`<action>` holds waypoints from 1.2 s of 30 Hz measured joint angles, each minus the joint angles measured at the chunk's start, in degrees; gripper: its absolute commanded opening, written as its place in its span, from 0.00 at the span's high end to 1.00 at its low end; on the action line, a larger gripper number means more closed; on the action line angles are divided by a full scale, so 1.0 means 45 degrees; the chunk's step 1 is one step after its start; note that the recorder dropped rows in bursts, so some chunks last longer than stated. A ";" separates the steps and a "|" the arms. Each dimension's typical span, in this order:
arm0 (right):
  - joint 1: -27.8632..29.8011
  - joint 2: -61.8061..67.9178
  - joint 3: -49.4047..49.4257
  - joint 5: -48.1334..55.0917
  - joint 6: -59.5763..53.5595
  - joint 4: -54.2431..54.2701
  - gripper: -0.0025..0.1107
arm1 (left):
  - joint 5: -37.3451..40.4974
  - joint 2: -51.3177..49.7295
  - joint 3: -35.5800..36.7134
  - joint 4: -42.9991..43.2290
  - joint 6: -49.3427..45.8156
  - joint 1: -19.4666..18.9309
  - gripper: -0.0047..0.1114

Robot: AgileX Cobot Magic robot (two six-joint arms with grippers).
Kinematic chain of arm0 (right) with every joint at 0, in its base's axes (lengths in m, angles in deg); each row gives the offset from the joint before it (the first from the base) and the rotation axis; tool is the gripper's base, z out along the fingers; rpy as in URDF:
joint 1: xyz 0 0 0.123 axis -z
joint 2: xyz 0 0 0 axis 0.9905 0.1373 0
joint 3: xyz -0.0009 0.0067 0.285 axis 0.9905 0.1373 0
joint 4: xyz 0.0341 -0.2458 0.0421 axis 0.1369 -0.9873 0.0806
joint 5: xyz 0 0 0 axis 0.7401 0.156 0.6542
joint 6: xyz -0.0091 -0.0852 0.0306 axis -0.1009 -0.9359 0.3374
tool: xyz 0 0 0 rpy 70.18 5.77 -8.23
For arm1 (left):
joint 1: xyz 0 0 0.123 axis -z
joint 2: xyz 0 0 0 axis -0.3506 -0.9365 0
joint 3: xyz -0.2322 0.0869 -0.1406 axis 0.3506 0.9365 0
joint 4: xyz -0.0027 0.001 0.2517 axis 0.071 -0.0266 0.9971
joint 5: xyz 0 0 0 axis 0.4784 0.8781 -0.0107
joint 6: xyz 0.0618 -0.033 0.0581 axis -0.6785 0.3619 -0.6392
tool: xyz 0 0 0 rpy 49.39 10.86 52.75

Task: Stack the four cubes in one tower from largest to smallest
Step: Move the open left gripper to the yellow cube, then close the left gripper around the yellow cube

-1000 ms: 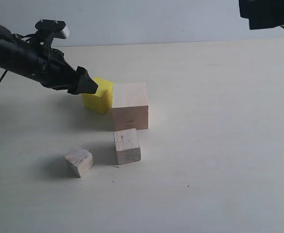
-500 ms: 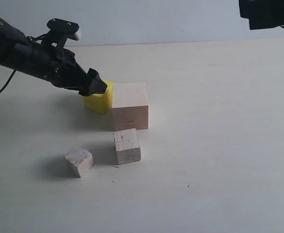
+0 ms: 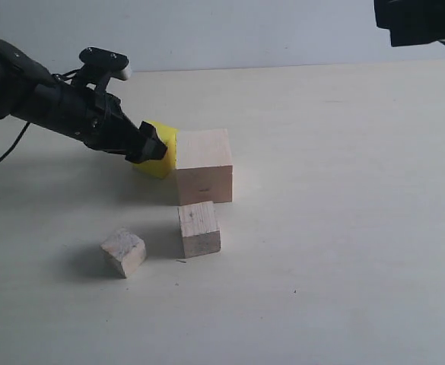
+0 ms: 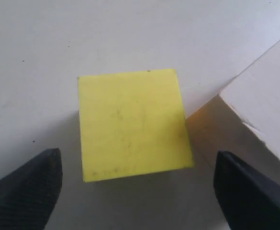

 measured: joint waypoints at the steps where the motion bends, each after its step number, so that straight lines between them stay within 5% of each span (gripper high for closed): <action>1: 0.0000 0.0000 0.0000 0.0000 0.0000 0.0000 0.98 | 0.0009 -0.0050 0.0000 0.0000 0.0000 0.0000 0.25; 30: 0.0000 0.0000 0.0000 0.0000 0.0000 0.0029 0.98 | -0.0050 -0.1044 -0.0801 -0.0846 0.0000 0.0206 0.25; 36: 0.0000 0.0000 0.0000 0.0161 0.0000 0.0029 0.98 | -0.0300 -0.1334 -0.0905 -0.0846 0.0000 0.0372 0.42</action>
